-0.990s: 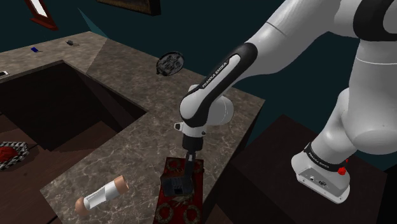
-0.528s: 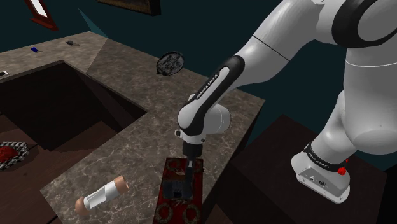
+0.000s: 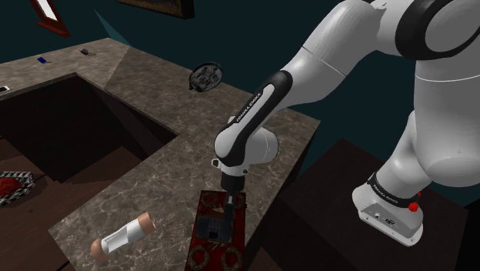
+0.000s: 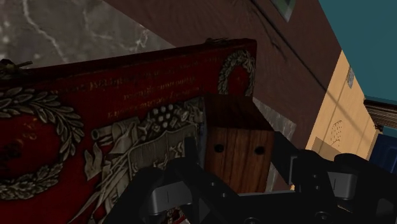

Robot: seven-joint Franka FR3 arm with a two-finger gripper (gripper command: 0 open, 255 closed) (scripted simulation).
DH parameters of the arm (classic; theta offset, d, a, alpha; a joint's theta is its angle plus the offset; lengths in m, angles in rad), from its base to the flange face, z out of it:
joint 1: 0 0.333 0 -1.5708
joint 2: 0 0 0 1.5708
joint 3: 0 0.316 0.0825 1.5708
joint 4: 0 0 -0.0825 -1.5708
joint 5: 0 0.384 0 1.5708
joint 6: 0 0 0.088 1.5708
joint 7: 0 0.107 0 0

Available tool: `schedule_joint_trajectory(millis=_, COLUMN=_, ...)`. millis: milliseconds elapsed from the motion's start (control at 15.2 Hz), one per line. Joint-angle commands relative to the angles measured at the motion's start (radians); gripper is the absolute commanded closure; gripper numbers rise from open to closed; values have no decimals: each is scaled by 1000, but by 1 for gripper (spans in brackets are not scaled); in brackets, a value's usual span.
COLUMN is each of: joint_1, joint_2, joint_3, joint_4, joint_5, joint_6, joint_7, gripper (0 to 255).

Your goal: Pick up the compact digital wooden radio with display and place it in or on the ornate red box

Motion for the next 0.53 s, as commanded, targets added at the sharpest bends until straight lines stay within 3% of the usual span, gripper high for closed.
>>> schedule_joint_trajectory(millis=0, joint_1=0, joint_2=1, joint_3=-1, joint_4=1, joint_5=0, joint_6=1, joint_7=0, gripper=255)
schedule_joint_trajectory(millis=66, joint_1=0, joint_2=1, joint_3=-1, joint_4=0, joint_5=1, joint_6=1, joint_7=0, gripper=0)
schedule_joint_trajectory(millis=462, joint_1=-11, joint_2=-29, joint_3=-9, joint_4=-9, joint_5=-14, joint_6=-25, joint_7=10, gripper=0)
